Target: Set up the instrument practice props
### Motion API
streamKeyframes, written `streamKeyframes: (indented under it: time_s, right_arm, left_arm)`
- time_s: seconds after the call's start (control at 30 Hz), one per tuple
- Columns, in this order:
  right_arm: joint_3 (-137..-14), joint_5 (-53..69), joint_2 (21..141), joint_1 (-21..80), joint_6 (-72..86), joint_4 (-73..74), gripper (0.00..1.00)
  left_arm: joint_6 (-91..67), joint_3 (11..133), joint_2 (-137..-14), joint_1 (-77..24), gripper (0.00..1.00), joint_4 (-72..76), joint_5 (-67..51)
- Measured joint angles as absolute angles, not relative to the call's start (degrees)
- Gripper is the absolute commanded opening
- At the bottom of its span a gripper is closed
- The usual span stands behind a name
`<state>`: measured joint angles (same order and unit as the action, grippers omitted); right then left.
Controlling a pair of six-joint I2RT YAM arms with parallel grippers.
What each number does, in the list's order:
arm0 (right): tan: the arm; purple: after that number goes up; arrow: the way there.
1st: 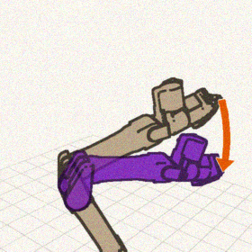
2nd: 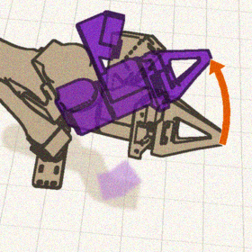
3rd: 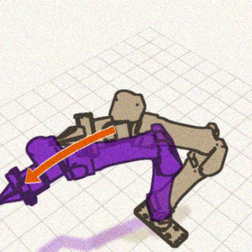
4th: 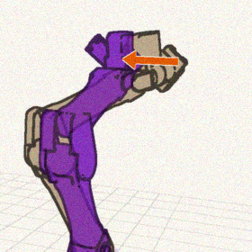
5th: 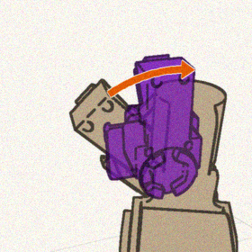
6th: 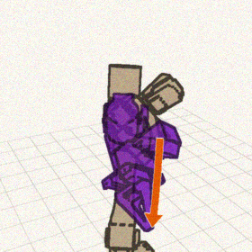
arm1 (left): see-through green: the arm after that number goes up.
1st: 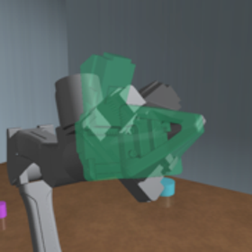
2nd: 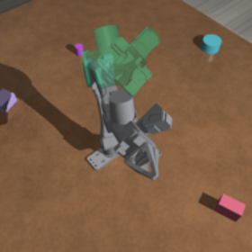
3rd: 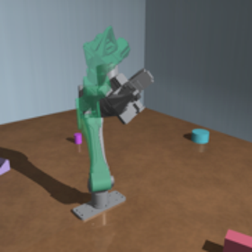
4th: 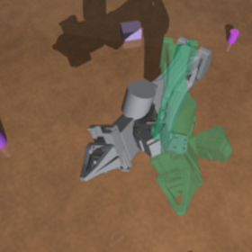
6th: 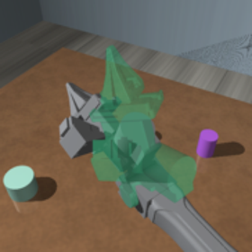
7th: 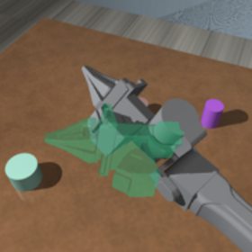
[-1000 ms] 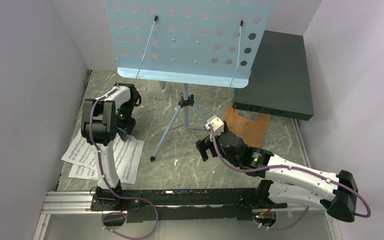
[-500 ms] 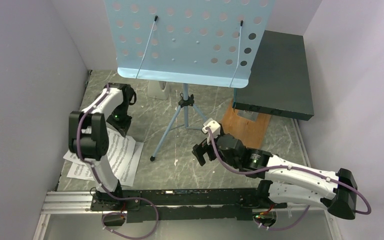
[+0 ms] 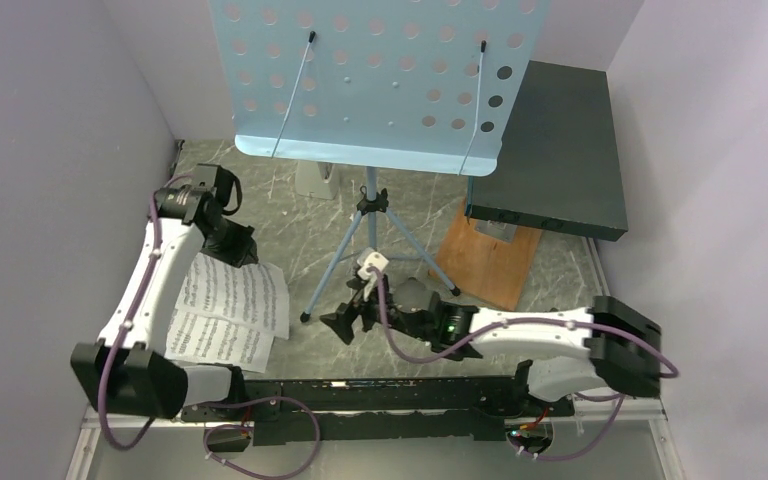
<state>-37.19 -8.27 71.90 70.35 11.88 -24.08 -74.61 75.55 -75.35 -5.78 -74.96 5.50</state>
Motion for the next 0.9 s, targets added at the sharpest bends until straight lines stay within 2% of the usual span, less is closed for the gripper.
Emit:
streamKeyframes:
  time_s: [0.3,0.4,0.67,0.73,0.8,0.9]
  right_arm:
    - [-42.5,-9.4,90.3,70.5,12.6,-42.3,0.99]
    - [-44.1,-11.5,93.1,70.5,12.0,-45.8,0.92]
    - [-45.1,-13.7,96.0,70.5,8.3,-49.7,0.39]
    - [-45.0,-13.9,95.4,70.5,7.6,-49.6,0.16]
    - [-44.7,-14.0,94.0,70.5,6.6,-49.3,0.01]
    - [-43.8,-13.9,89.8,70.5,5.5,-47.9,0.00]
  left_arm:
    - [-73.6,76.8,-66.3,-5.8,0.00,-75.8,-3.6]
    - [-73.1,77.9,-65.3,-5.8,0.00,-76.1,-5.8]
    - [-72.5,82.8,-63.9,-5.8,0.00,-76.8,-10.6]
    - [-72.2,83.5,-63.5,-5.8,0.00,-76.8,-11.4]
    - [-72.1,83.6,-63.0,-5.8,0.00,-76.7,-12.5]
    - [-72.0,83.2,-62.5,-5.8,0.00,-76.0,-15.0]
